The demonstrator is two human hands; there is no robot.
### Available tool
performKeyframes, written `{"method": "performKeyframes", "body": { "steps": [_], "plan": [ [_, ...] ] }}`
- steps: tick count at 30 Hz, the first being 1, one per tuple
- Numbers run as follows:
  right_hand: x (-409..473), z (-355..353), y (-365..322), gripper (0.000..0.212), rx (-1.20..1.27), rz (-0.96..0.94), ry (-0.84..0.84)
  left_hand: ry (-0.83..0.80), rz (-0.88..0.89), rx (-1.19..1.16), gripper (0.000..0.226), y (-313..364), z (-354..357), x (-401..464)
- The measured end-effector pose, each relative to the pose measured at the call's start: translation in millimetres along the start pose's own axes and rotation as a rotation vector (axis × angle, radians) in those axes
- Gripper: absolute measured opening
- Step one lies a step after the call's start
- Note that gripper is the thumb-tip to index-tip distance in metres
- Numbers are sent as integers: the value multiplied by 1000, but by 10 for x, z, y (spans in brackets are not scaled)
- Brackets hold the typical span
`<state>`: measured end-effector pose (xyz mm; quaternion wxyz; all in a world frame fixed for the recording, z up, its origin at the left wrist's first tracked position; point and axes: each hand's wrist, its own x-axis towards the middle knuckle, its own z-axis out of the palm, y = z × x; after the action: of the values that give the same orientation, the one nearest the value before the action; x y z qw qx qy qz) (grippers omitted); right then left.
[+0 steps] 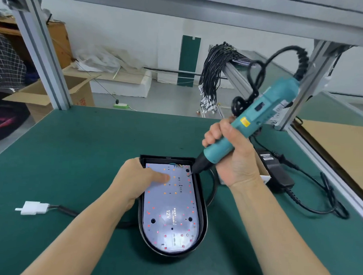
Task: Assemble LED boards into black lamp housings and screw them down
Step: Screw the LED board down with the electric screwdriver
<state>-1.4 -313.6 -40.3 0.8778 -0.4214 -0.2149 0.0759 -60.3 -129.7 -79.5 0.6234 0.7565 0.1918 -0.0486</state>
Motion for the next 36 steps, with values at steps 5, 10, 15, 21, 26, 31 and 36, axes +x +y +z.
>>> {"method": "performKeyframes", "body": {
  "steps": [5, 10, 15, 21, 26, 31, 36],
  "plan": [
    [-33, -77, -120, 42, -78, 6, -64, -34, -33, 36, 21, 87, 64, 10],
    [112, -6, -613, 51, -140, -113, 41, -11, -64, -13, 21, 55, 56, 15],
    [-54, -133, -855, 56, -39, 34, 99, 78, -31, -75, 17, 17, 63, 11],
    [-352, -362, -862, 48, -23, -17, 199, 441, 322, 514, 67, 342, 108, -33],
    [-488, -463, -1015, 56, -97, -65, 219, 15, 750, 860, 13, 844, 882, 72],
    [-587, -515, -1143, 63, -93, -56, 209, -132, 687, 1254, 20, 835, 1518, 415],
    [-580, -556, -1149, 55, -39, -157, 295, -116, 660, 1355, 23, 767, 1661, 478]
  ]
}}
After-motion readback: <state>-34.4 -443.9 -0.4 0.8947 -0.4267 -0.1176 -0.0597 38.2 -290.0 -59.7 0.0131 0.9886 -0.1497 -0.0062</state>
